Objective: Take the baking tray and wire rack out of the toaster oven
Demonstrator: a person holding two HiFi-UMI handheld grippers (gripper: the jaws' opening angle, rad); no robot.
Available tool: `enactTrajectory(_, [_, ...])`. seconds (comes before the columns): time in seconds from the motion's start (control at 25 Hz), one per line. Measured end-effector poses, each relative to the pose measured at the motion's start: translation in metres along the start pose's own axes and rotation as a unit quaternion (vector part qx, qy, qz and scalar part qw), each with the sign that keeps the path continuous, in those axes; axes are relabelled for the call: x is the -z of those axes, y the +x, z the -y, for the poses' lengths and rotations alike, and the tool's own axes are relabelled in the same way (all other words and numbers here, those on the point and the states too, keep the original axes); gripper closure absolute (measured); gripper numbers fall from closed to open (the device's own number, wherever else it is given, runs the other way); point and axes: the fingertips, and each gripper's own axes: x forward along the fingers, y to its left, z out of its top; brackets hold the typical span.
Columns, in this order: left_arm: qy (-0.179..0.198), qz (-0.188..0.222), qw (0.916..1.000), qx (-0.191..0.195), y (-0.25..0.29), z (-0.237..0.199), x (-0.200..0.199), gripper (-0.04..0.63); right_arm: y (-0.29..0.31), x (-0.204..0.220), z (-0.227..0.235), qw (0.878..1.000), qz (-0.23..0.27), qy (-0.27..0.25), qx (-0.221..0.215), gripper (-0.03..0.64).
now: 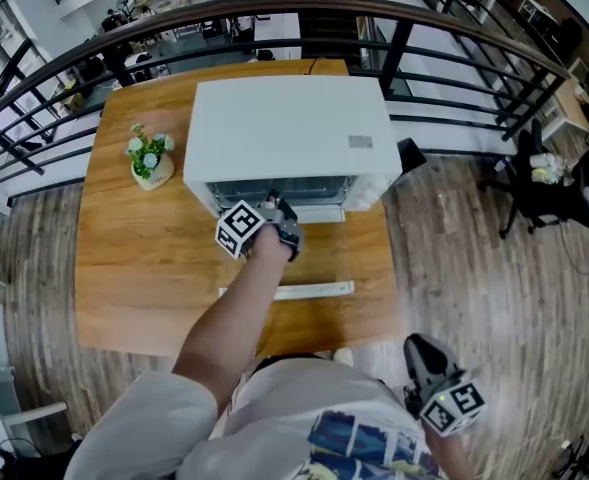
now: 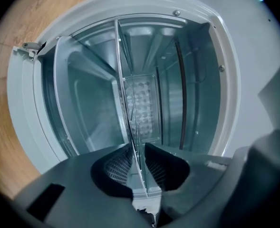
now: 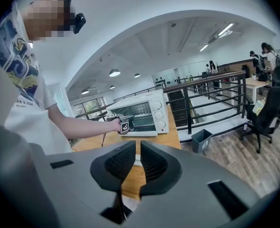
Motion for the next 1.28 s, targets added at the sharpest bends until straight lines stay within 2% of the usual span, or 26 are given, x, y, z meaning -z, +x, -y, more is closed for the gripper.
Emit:
enactTrajectory(0.28, [-0.011, 0.013, 0.9998, 0.005, 0.003, 0.001, -0.002, 0.587, -0.004, 0.001, 0.005, 1.000, 0.000, 0.004, 0.002, 0.592])
enactTrajectory(0.64, [-0.029, 0.028, 0.9992, 0.007, -0.002, 0.002, -0.001, 0.592, -0.014, -0.002, 0.017, 1.000, 0.008, 0.010, 0.015, 0.597])
enactTrajectory(1.28, [-0.036, 0.031, 0.9988, 0.004, -0.027, -0.001, 0.012, 0.594, -0.019, 0.000, 0.022, 1.000, 0.006, 0.003, -0.010, 0.598])
